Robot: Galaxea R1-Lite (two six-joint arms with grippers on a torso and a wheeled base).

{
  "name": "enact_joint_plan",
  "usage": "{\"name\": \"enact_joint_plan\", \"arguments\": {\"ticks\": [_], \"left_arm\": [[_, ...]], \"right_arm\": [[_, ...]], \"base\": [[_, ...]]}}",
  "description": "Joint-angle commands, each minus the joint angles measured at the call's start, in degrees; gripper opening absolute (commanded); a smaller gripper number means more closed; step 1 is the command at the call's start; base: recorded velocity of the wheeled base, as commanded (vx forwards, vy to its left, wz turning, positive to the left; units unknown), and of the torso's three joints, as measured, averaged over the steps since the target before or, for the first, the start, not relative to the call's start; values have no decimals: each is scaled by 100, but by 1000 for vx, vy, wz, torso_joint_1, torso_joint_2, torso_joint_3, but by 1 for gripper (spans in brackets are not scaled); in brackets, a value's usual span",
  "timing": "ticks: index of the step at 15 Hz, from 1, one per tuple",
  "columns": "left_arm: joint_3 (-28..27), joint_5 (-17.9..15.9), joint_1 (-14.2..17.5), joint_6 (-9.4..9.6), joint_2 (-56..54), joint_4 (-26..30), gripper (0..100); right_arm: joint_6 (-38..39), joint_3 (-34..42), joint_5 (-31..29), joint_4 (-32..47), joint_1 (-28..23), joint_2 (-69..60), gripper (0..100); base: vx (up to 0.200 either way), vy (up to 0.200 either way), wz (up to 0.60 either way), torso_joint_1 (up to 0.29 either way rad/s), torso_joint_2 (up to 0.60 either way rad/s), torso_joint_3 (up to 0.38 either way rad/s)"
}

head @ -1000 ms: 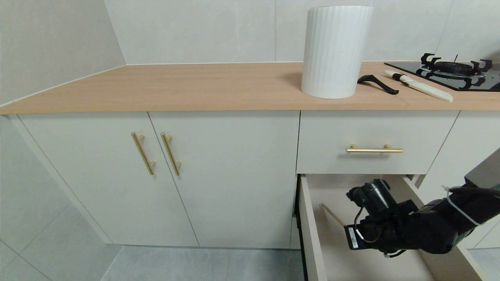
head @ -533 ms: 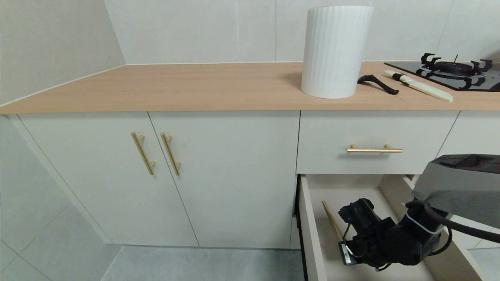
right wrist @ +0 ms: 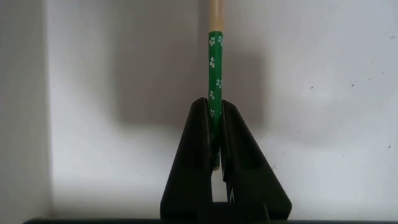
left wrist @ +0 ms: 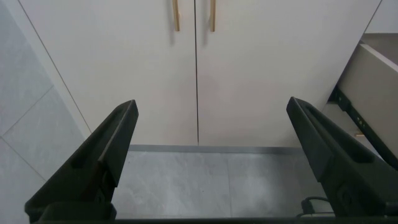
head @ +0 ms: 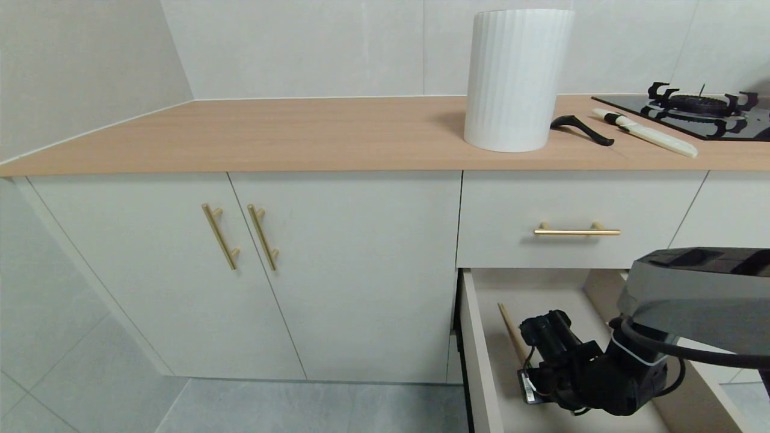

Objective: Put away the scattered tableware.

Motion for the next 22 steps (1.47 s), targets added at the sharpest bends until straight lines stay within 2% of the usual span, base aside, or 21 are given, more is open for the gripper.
{"name": "enact_joint_plan", "arguments": {"ticks": [1,5,6,12,15,17,19,20,21,22], "left_arm": [[0,0,0,-8,0,0,100],[0,0,0,1,9,0,100],[0,0,0,-8,0,0,100],[0,0,0,-8,9,0,100],[0,0,0,1,9,0,100],[0,0,0,-8,0,0,100],[0,0,0,-8,9,0,100],[0,0,0,-8,0,0,100],[0,0,0,-8,0,0,100],[0,0,0,-8,9,0,100]], "right_arm": [[1,5,-15,-71,-6,142,0],[1,-13,-146,-185,-15,204,0],[1,-13,-146,-211,-15,204,100],[10,31,-146,-211,-24,72,100],[-34,303,-129,-106,-68,-1167,100],[-60,321,-129,369,-94,-2055,100],[-60,-31,-76,1766,-138,-3839,100],[-60,-110,-76,1977,-155,-4111,100],[-60,-365,38,2548,-340,-4920,100],[-139,-373,328,2645,-507,-5351,100]], "base": [[0,0,0,0,0,0],[0,0,0,0,0,0],[0,0,0,0,0,0],[0,0,0,0,0,0],[0,0,0,0,0,0],[0,0,0,0,0,0],[0,0,0,0,0,0],[0,0,0,0,0,0],[0,0,0,0,0,0],[0,0,0,0,0,0]]}}
